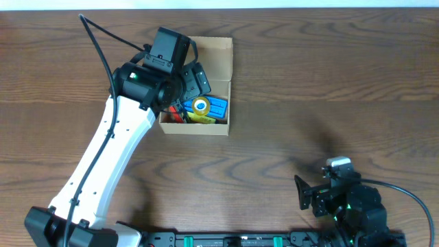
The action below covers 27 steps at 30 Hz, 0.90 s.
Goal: Pack container
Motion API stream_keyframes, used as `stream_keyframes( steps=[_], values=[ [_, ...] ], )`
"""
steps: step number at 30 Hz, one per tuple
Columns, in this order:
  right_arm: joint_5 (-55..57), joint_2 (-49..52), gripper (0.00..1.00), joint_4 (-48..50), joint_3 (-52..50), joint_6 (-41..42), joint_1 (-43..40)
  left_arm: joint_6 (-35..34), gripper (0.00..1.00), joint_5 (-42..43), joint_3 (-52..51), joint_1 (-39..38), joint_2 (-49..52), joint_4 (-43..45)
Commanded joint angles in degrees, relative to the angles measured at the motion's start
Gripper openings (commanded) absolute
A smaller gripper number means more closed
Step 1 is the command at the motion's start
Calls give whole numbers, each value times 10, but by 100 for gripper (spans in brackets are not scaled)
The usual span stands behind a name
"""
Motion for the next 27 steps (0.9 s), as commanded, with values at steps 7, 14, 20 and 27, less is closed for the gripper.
stream_keyframes(
  steps=[7, 14, 20, 27],
  values=[
    [4, -3, 99, 3, -1, 7, -5, 5, 95, -8, 3, 2, -4, -35],
    [60, -3, 99, 52, 0, 0, -5, 5, 95, -30, 3, 2, -4, -65],
    [-34, 40, 99, 149, 3, 26, -5, 6, 95, -31, 3, 2, -4, -90],
    [-74, 261, 99, 217, 120, 40, -6, 16, 96, -23, 3, 43, -8, -88]
  ],
)
